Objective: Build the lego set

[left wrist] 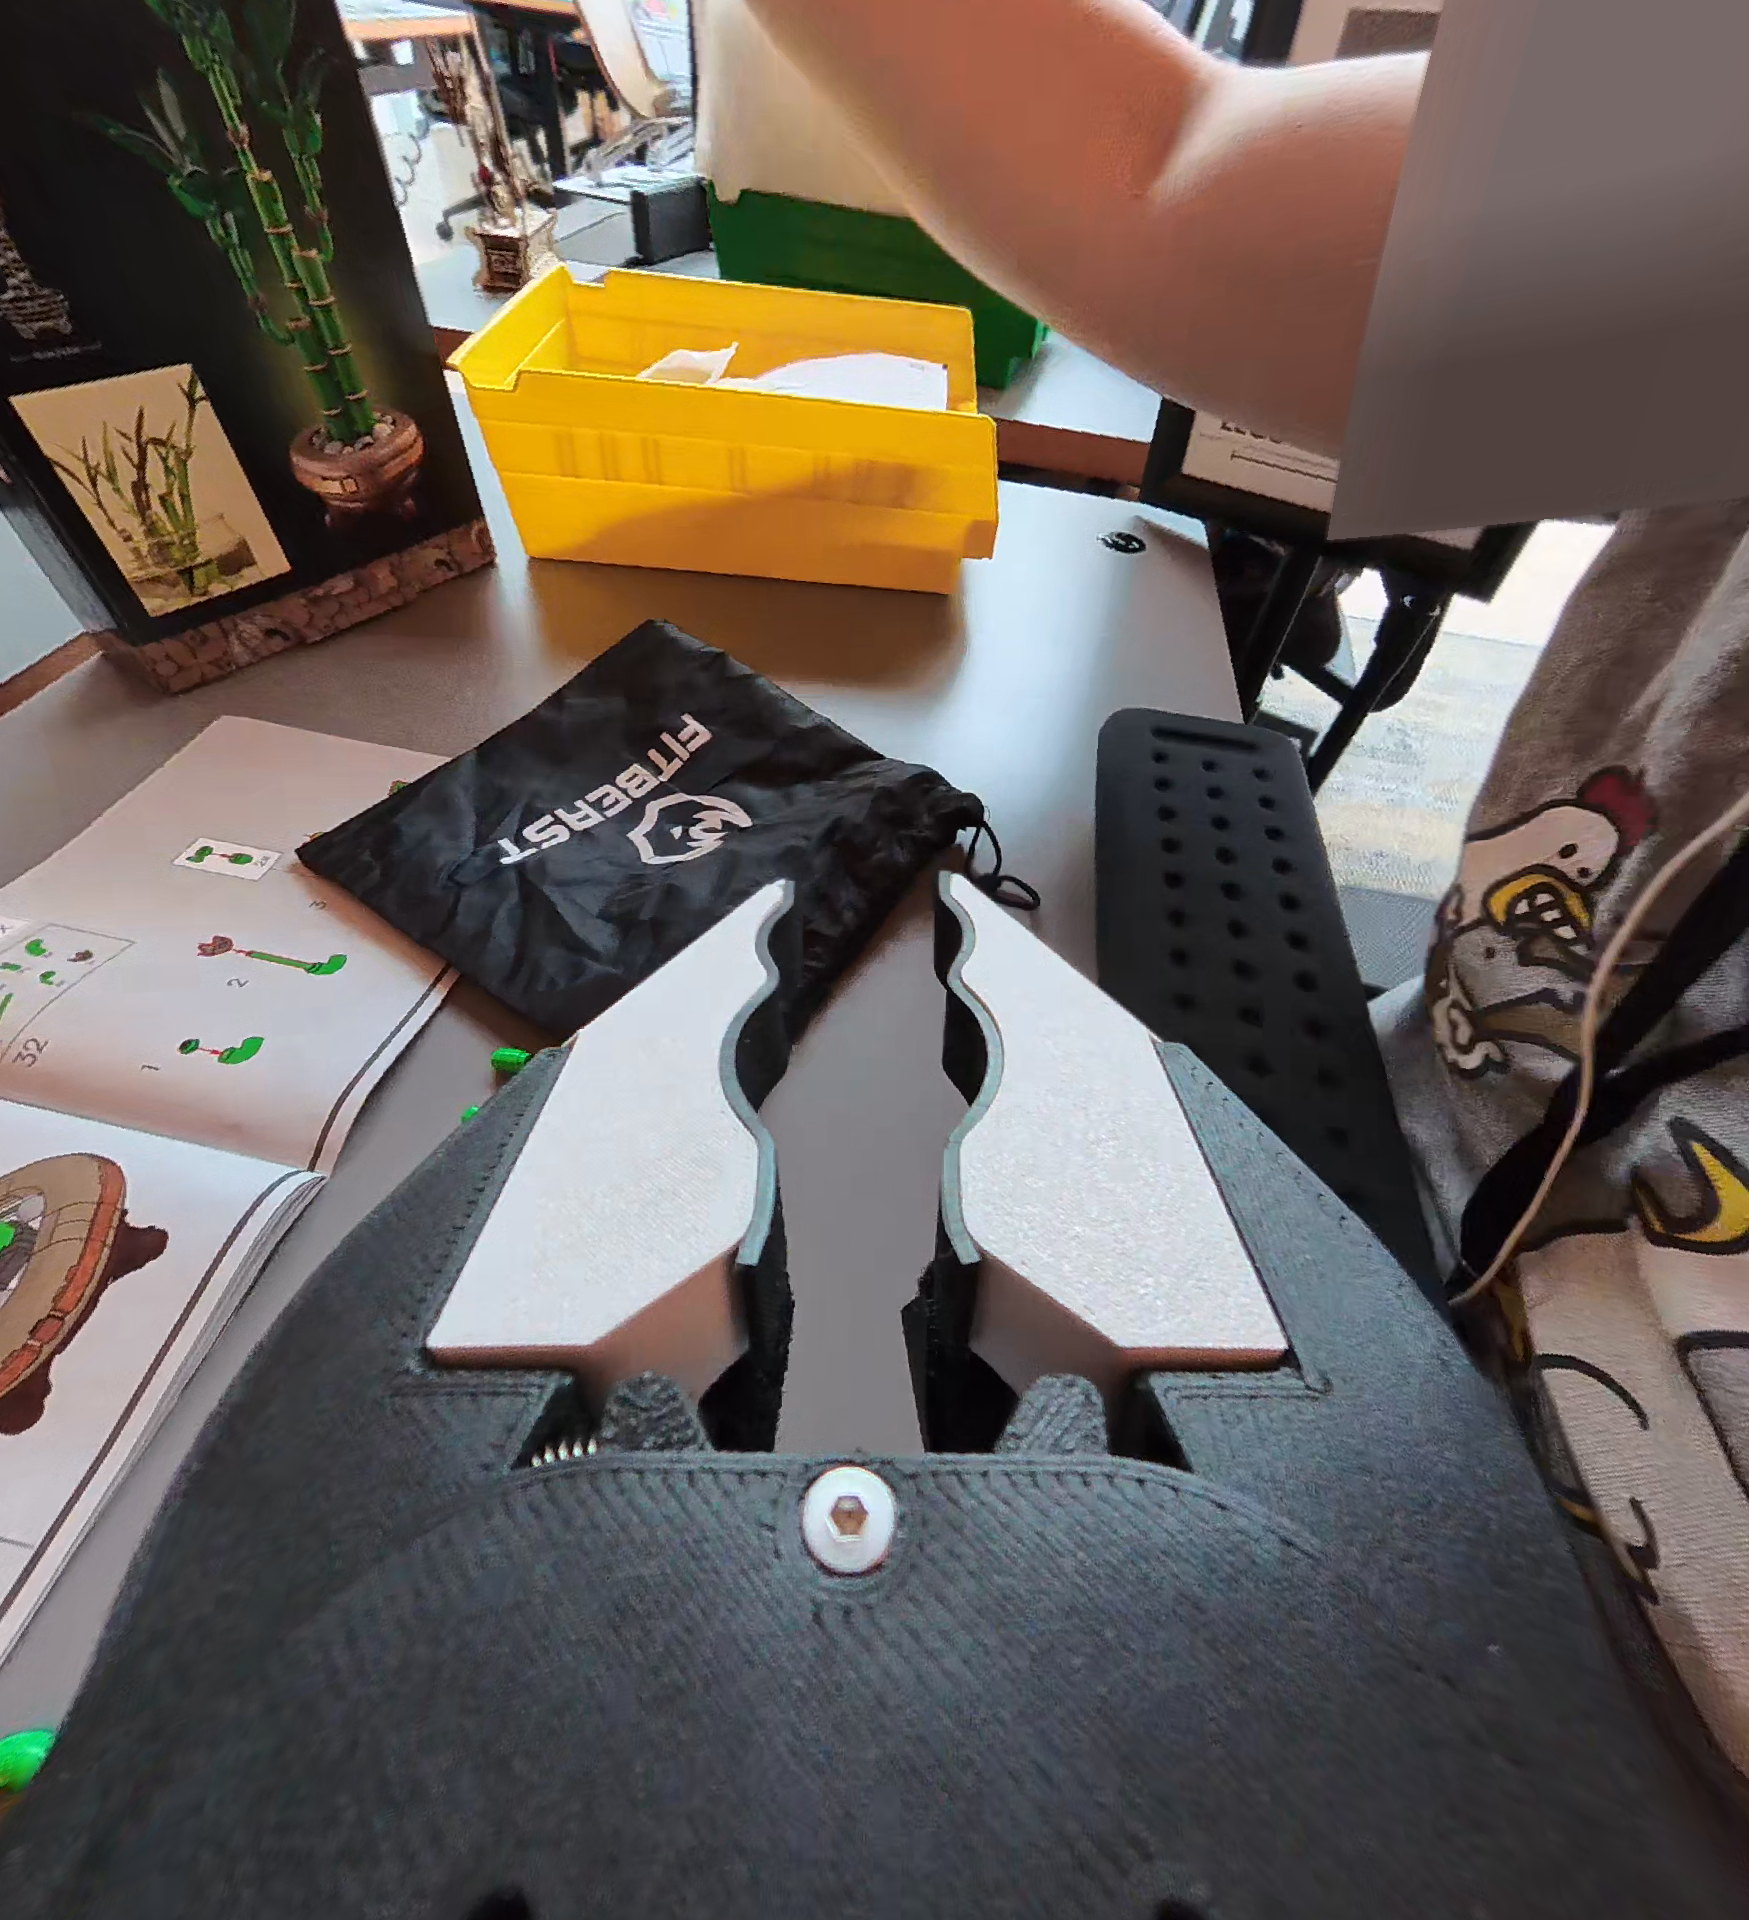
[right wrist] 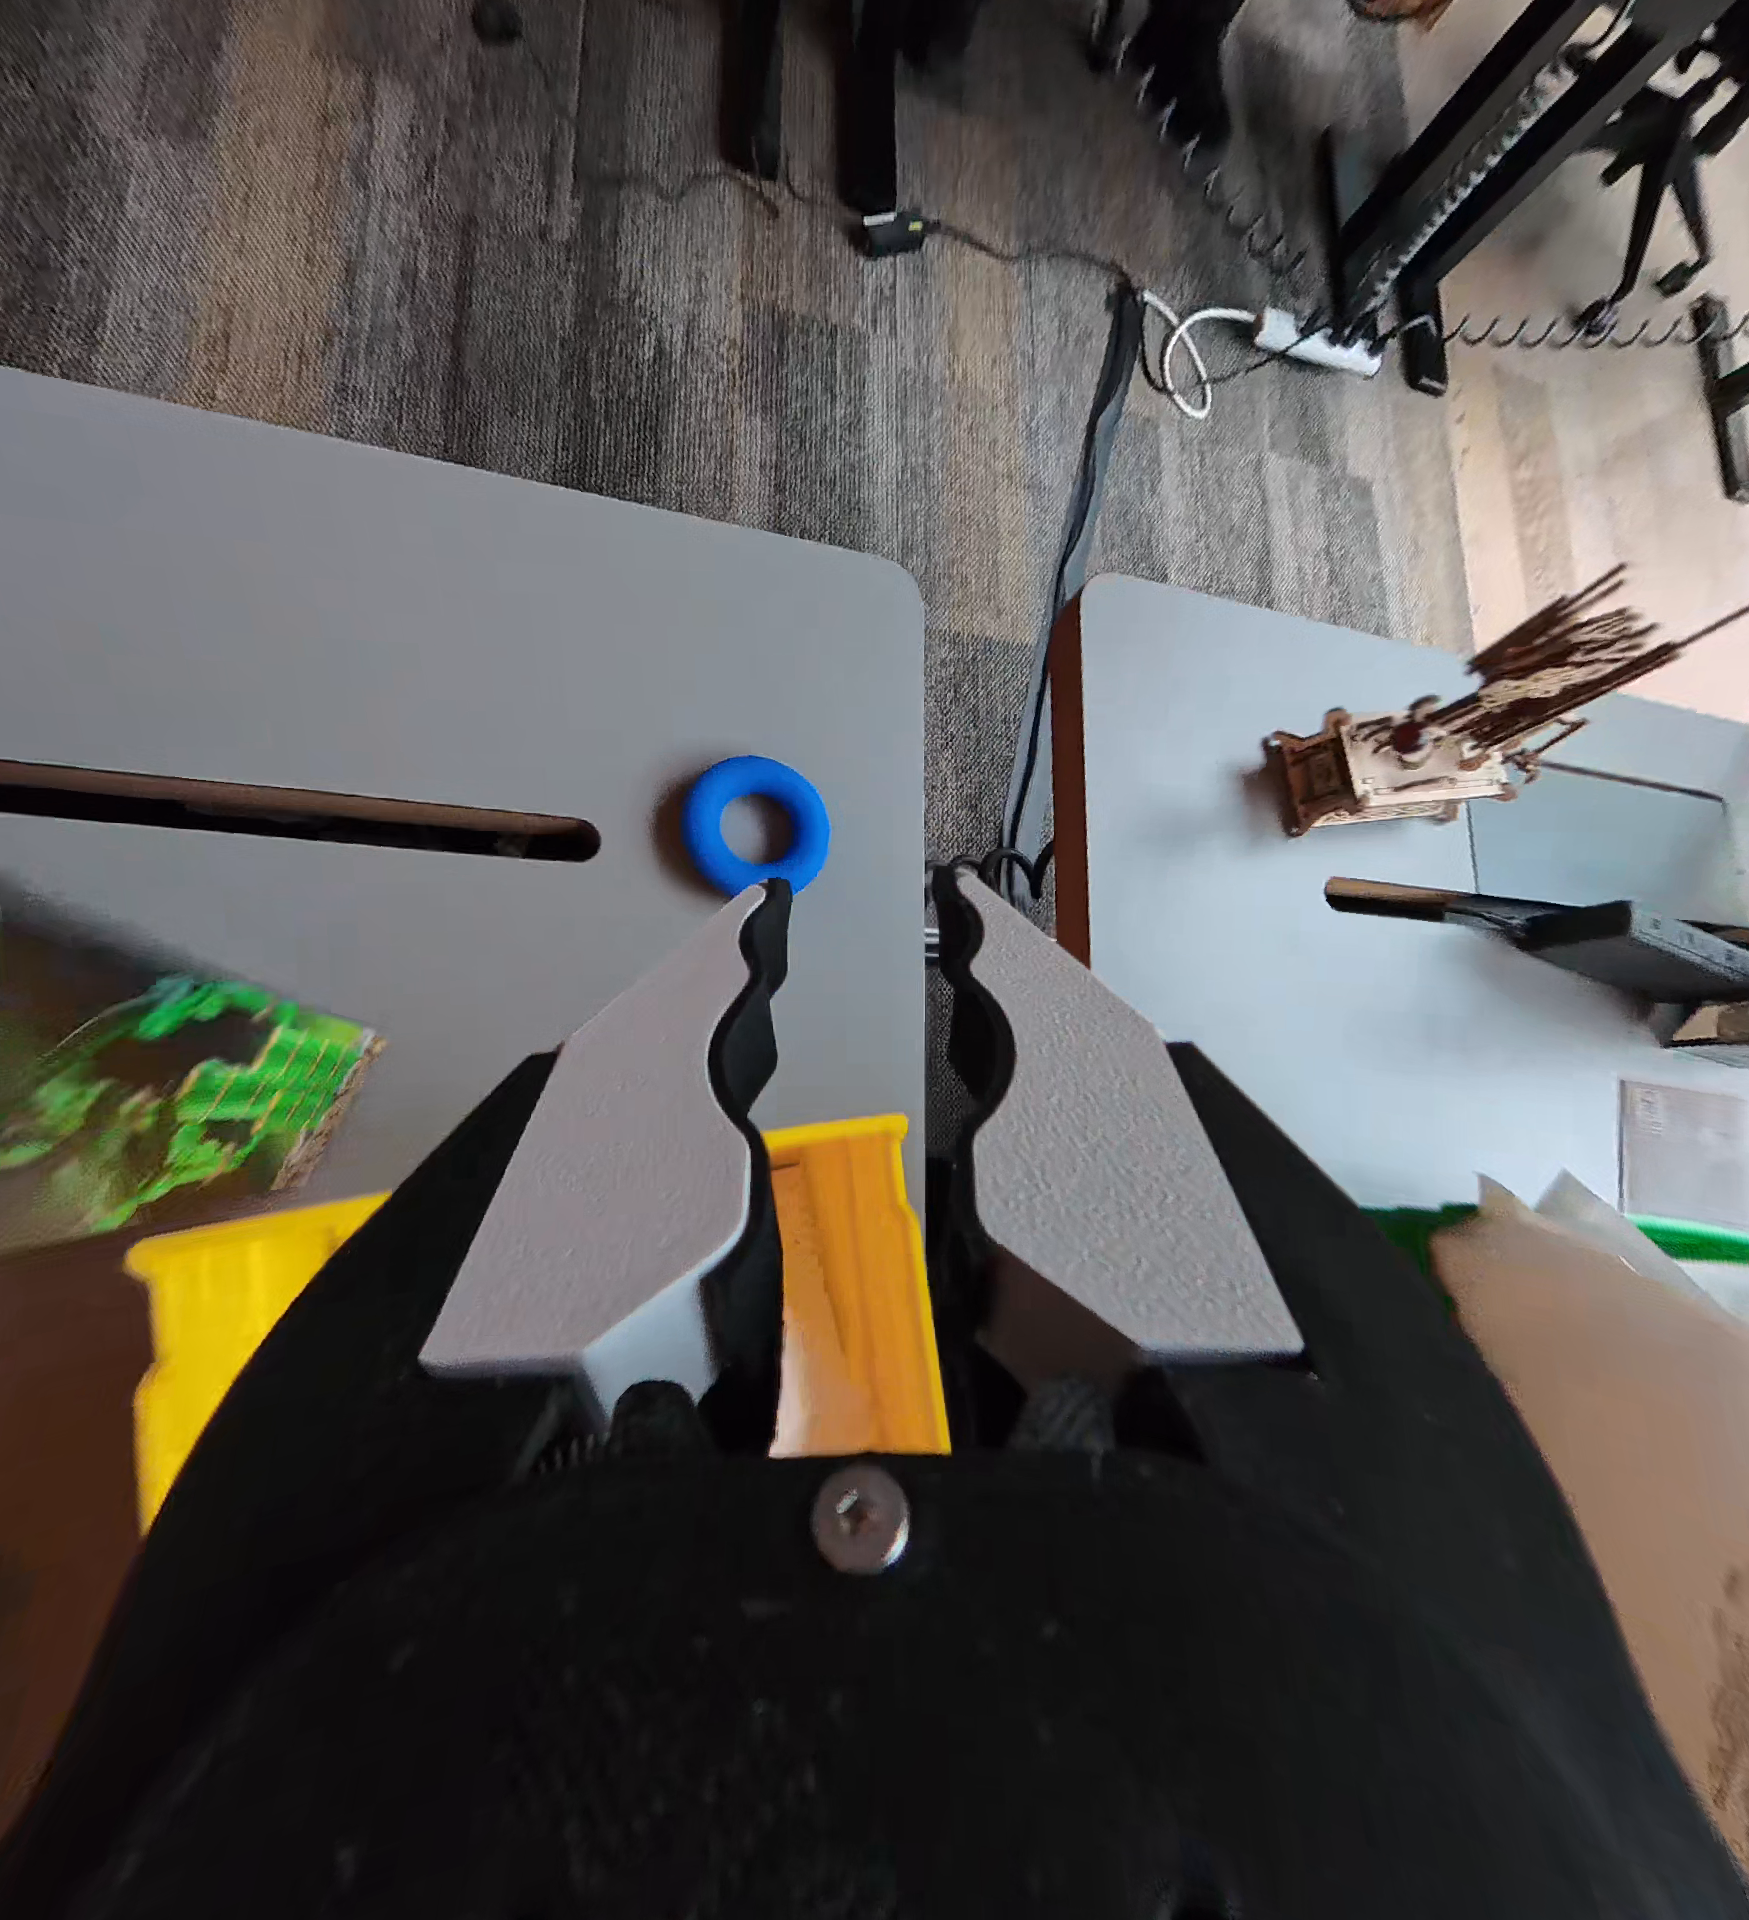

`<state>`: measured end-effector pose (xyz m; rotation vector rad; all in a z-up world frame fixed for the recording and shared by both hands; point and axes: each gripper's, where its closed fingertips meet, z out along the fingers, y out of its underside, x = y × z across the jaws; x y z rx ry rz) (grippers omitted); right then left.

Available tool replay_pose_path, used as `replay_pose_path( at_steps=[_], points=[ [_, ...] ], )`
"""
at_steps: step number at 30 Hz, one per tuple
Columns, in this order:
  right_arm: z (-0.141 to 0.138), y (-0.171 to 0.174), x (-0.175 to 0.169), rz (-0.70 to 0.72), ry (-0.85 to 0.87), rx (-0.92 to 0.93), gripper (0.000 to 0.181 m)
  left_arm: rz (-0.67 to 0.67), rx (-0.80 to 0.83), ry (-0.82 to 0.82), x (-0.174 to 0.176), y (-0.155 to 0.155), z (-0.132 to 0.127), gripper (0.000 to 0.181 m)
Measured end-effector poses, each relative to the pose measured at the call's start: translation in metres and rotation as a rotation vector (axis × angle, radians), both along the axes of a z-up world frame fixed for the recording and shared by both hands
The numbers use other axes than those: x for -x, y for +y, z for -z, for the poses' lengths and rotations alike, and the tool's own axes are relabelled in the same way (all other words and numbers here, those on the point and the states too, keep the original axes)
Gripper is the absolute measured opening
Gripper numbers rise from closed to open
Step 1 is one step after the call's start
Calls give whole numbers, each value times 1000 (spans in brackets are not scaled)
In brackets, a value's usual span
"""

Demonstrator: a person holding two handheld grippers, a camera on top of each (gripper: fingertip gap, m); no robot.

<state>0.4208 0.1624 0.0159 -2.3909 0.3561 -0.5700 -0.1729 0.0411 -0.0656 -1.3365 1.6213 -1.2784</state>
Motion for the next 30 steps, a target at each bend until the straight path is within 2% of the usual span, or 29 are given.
replay_pose_path(
  at_steps=[4, 6, 8, 10, 12, 15, 17, 19, 21, 25, 28, 30],
  points=[
    [-33, -40, 81, -78, -30, -44, 35, 80, 11, -16, 5, -18, -2, 26],
    [-37, -57, 138, -182, -37, -57, 44, 96, 15, -21, 6, -23, -2, 26],
    [-26, -68, 208, -355, -27, -66, 52, 96, 15, -23, 7, -23, -1, 26],
    [-3, -76, 290, -589, -17, -82, 52, 85, 15, -19, 8, -20, 0, 27],
    [34, -90, 362, -789, -30, -69, 52, 75, 17, -18, 10, -17, 0, 27],
    [99, -112, 444, -985, -78, -5, 54, 67, 14, -29, 13, -15, -2, 27],
    [139, -122, 478, -1039, -127, 37, 56, 62, 12, -35, 14, -13, -4, 27],
    [168, -128, 493, -1079, -238, 79, 57, 54, 12, -40, 15, -11, -4, 26],
    [185, -132, 497, -1095, -326, 107, 59, 53, 18, -39, 17, -10, -4, 26],
    [192, -138, 488, -1051, -408, 98, 53, 10, -23, 13, 14, -2, 9, 26],
    [203, -147, 481, -1014, -351, 126, 47, -6, -78, 87, 10, 0, 27, 28],
    [206, -147, 478, -997, -337, 115, 36, 4, -104, 114, 7, -4, 34, 28]
  ],
)
